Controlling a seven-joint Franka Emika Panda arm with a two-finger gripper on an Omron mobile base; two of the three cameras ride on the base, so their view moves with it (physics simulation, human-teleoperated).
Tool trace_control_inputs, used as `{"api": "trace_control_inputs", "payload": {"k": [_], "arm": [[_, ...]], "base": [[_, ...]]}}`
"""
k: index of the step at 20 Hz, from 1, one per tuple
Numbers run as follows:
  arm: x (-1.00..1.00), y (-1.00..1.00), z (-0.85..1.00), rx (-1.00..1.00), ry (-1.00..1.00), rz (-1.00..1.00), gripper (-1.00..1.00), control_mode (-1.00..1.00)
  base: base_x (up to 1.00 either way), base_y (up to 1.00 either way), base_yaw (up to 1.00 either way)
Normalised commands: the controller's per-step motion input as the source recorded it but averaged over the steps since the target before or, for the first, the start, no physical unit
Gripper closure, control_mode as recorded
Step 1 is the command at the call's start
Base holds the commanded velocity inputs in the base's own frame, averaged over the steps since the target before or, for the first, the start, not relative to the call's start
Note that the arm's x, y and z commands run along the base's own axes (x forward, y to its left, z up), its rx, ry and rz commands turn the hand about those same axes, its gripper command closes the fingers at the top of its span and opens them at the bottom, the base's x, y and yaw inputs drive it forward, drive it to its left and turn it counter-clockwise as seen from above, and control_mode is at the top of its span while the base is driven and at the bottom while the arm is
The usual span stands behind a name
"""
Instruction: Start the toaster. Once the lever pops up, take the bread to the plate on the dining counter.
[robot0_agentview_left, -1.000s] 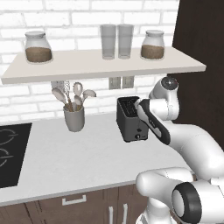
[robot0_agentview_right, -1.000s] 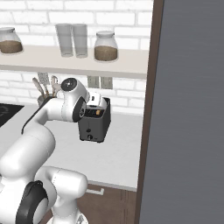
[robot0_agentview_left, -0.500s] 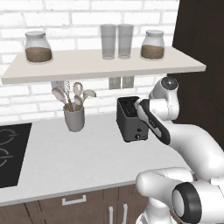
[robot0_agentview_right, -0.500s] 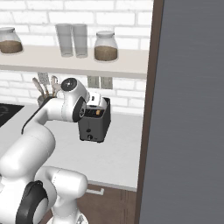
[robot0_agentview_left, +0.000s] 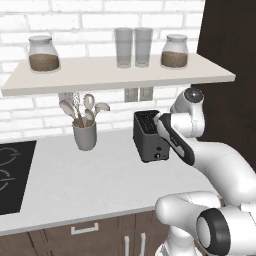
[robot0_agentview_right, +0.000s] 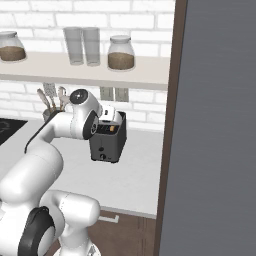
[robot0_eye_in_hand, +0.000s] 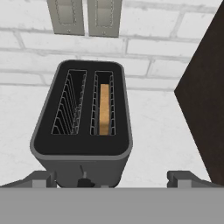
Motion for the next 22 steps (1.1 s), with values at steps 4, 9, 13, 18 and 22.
{"api": "trace_control_inputs", "payload": {"k": [4,9,13,18,22], "arm": [[0.00,0.00,0.00,0.00,0.00,0.00,-1.00,-1.00],[0.00,0.00,0.00,0.00,0.00,0.00,-1.00,-1.00],[0.00,0.00,0.00,0.00,0.00,0.00,-1.00,-1.00],[0.00,0.00,0.00,0.00,0.00,0.00,-1.00,-1.00],[0.00,0.00,0.00,0.00,0.00,0.00,-1.00,-1.00]], "base": [[0.00,0.00,0.00],[0.00,0.00,0.00],[0.00,0.00,0.00],[0.00,0.00,0.00],[0.00,0.00,0.00]]}}
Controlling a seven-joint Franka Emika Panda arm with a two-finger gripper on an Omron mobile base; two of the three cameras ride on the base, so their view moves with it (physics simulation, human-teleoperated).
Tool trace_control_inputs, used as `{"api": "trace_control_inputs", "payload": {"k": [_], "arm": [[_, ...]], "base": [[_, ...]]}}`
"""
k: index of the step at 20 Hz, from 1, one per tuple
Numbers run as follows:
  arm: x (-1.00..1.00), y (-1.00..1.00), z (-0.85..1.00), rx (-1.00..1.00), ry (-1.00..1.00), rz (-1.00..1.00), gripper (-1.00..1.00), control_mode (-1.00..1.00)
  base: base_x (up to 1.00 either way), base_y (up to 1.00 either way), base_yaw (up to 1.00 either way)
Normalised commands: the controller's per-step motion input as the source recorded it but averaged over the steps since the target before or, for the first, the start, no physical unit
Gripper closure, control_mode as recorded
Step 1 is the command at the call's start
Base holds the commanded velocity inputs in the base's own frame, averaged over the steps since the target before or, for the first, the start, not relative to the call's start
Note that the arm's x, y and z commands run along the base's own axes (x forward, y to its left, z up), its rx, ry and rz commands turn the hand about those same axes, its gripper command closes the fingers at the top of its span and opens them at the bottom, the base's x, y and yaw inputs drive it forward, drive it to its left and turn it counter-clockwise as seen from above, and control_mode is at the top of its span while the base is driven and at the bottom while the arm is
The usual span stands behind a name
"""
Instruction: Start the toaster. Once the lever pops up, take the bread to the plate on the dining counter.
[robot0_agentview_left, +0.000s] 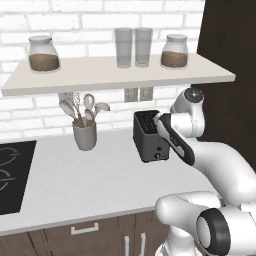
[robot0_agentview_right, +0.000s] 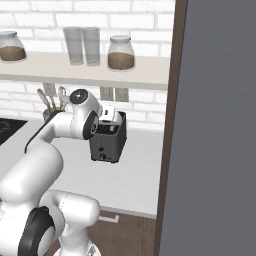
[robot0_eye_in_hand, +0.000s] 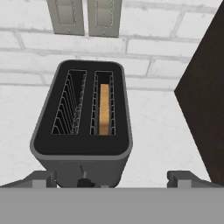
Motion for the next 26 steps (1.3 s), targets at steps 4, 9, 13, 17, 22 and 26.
{"api": "trace_control_inputs", "payload": {"k": [4,9,13,17,22,26], "arm": [[0.00,0.00,0.00,0.00,0.00,0.00,-1.00,-1.00],[0.00,0.00,0.00,0.00,0.00,0.00,-1.00,-1.00],[0.00,0.00,0.00,0.00,0.00,0.00,-1.00,-1.00],[0.00,0.00,0.00,0.00,0.00,0.00,-1.00,-1.00],[0.00,0.00,0.00,0.00,0.00,0.00,-1.00,-1.00],[0.00,0.00,0.00,0.00,0.00,0.00,-1.00,-1.00]], "base": [[0.00,0.00,0.00],[0.00,0.00,0.00],[0.00,0.00,0.00],[0.00,0.00,0.00],[0.00,0.00,0.00],[0.00,0.00,0.00]]}}
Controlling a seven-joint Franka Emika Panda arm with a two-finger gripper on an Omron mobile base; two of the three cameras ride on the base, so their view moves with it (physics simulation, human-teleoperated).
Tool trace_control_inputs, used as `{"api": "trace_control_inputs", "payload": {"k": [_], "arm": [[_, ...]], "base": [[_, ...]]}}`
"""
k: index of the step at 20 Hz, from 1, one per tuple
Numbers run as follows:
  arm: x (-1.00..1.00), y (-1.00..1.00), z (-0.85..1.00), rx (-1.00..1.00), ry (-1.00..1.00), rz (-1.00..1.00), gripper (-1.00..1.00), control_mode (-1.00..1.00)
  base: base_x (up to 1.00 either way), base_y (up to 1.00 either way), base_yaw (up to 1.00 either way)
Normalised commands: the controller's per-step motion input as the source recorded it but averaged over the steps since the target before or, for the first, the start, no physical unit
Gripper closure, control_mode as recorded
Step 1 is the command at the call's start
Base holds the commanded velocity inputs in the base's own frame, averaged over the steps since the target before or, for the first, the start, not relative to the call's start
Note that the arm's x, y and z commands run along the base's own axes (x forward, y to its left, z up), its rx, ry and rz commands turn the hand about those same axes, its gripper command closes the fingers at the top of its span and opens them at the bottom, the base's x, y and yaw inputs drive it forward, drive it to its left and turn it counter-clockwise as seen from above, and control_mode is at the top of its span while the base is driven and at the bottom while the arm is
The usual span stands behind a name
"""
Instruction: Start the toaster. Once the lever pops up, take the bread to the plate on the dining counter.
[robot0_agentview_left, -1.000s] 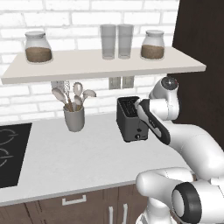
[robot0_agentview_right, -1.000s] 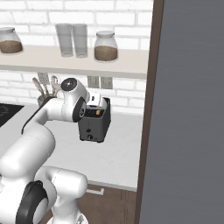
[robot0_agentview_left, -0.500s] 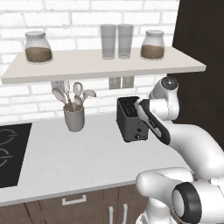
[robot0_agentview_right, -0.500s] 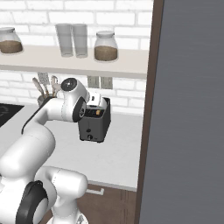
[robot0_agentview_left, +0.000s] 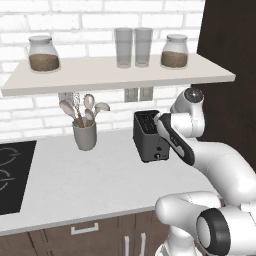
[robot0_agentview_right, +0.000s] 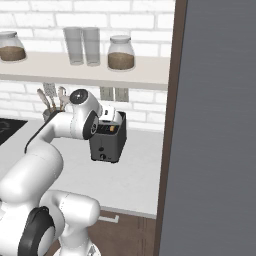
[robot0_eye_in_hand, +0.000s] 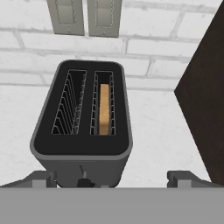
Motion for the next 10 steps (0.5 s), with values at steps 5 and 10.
{"api": "trace_control_inputs", "payload": {"k": [5,10], "arm": [[0.00,0.00,0.00,0.00,0.00,0.00,-1.00,-1.00],[0.00,0.00,0.00,0.00,0.00,0.00,-1.00,-1.00]], "base": [[0.00,0.00,0.00],[0.00,0.00,0.00]]}}
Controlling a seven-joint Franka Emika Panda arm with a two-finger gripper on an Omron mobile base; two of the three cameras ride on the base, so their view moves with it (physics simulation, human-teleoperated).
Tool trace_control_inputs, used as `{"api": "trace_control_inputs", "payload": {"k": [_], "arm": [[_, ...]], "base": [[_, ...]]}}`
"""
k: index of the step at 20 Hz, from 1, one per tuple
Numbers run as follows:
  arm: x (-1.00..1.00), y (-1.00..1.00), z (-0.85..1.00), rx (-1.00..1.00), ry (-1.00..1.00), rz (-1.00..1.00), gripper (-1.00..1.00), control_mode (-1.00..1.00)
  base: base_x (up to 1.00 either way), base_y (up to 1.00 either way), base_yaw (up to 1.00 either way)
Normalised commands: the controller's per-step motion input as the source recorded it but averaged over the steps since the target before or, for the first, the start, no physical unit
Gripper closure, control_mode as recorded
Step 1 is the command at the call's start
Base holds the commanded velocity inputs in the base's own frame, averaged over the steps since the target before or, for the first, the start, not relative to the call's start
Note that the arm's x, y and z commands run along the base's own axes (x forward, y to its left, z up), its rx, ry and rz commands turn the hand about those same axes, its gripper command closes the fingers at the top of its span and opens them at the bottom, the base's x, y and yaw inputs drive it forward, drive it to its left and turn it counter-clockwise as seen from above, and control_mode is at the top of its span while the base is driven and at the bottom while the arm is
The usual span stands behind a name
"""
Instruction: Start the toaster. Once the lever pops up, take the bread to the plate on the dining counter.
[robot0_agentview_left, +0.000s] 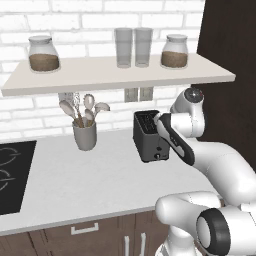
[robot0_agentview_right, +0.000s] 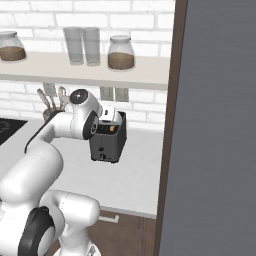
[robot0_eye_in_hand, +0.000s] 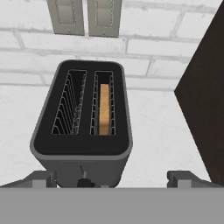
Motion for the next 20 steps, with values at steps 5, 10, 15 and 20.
{"api": "trace_control_inputs", "payload": {"k": [5,10,15,20], "arm": [[0.00,0.00,0.00,0.00,0.00,0.00,-1.00,-1.00],[0.00,0.00,0.00,0.00,0.00,0.00,-1.00,-1.00],[0.00,0.00,0.00,0.00,0.00,0.00,-1.00,-1.00],[0.00,0.00,0.00,0.00,0.00,0.00,-1.00,-1.00]], "base": [[0.00,0.00,0.00],[0.00,0.00,0.00],[0.00,0.00,0.00],[0.00,0.00,0.00]]}}
